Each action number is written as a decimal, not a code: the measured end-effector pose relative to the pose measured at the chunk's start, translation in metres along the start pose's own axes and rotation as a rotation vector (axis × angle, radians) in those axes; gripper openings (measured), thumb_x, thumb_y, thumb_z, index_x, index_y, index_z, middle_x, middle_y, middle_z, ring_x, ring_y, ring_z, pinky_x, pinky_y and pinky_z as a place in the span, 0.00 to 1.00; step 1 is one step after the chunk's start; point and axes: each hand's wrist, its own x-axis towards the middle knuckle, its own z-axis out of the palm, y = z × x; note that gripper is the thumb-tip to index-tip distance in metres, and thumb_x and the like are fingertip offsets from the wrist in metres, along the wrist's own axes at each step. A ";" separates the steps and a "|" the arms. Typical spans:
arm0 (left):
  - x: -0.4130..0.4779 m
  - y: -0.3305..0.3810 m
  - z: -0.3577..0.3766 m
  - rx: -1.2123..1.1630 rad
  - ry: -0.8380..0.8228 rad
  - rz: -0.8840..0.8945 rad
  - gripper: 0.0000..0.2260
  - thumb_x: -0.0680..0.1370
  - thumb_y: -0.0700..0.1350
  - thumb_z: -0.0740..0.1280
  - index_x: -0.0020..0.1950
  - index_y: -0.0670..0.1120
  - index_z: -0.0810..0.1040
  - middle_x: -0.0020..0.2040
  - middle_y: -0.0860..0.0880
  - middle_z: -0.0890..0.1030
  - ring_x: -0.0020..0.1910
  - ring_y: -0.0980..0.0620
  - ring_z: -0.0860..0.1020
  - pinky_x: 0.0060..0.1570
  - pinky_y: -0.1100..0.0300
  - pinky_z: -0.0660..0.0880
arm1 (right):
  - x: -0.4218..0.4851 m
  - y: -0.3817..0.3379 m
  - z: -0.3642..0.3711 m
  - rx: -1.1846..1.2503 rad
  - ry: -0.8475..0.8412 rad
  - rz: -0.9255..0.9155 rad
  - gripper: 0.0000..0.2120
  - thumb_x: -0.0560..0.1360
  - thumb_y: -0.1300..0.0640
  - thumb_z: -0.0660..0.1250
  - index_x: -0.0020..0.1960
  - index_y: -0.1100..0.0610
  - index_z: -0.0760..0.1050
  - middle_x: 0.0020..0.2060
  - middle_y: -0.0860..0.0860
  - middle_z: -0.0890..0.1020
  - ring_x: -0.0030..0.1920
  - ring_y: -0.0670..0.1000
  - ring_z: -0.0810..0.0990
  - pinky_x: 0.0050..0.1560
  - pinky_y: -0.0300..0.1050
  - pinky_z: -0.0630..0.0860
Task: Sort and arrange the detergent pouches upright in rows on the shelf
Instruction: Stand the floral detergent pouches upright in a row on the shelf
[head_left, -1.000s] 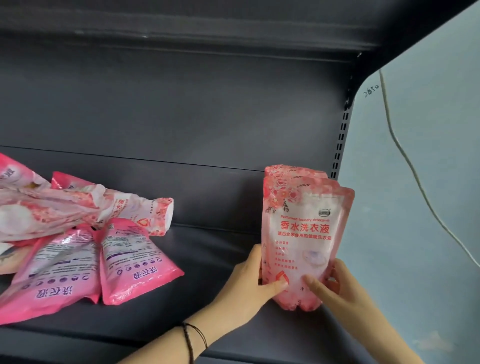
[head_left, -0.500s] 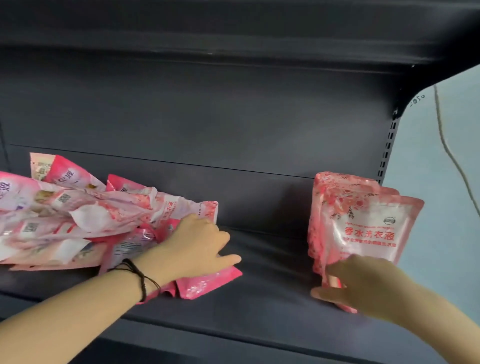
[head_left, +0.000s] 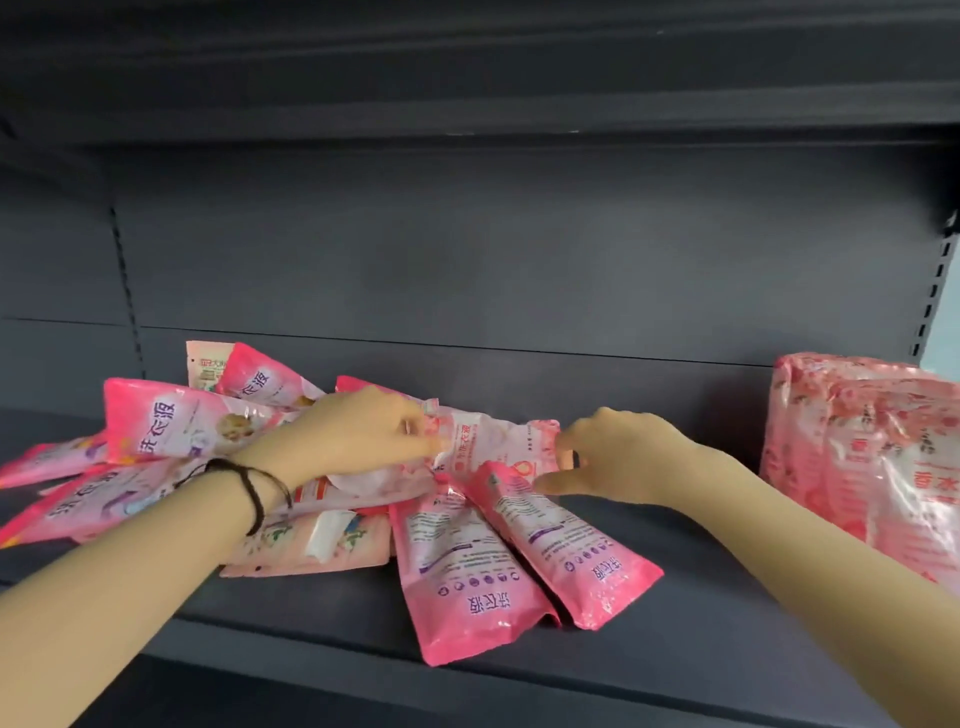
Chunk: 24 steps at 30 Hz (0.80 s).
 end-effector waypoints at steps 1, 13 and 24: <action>0.009 -0.004 -0.002 -0.082 -0.013 -0.019 0.16 0.73 0.68 0.61 0.38 0.57 0.76 0.37 0.60 0.78 0.38 0.59 0.76 0.42 0.56 0.76 | 0.010 -0.001 -0.003 0.011 -0.008 -0.007 0.29 0.71 0.27 0.58 0.48 0.52 0.78 0.45 0.48 0.82 0.46 0.53 0.81 0.48 0.48 0.78; 0.072 -0.097 0.035 -0.387 0.011 -0.025 0.08 0.70 0.56 0.74 0.46 0.55 0.80 0.46 0.58 0.82 0.46 0.65 0.77 0.44 0.75 0.69 | 0.145 -0.015 0.008 0.334 0.046 -0.157 0.23 0.73 0.33 0.61 0.51 0.51 0.79 0.47 0.47 0.81 0.48 0.51 0.80 0.50 0.49 0.78; 0.091 -0.141 0.044 0.023 0.033 0.038 0.04 0.72 0.55 0.71 0.40 0.56 0.80 0.34 0.61 0.79 0.36 0.64 0.76 0.37 0.62 0.70 | 0.217 -0.057 0.028 0.337 0.064 -0.232 0.19 0.72 0.36 0.66 0.51 0.51 0.78 0.50 0.47 0.81 0.50 0.52 0.79 0.50 0.46 0.77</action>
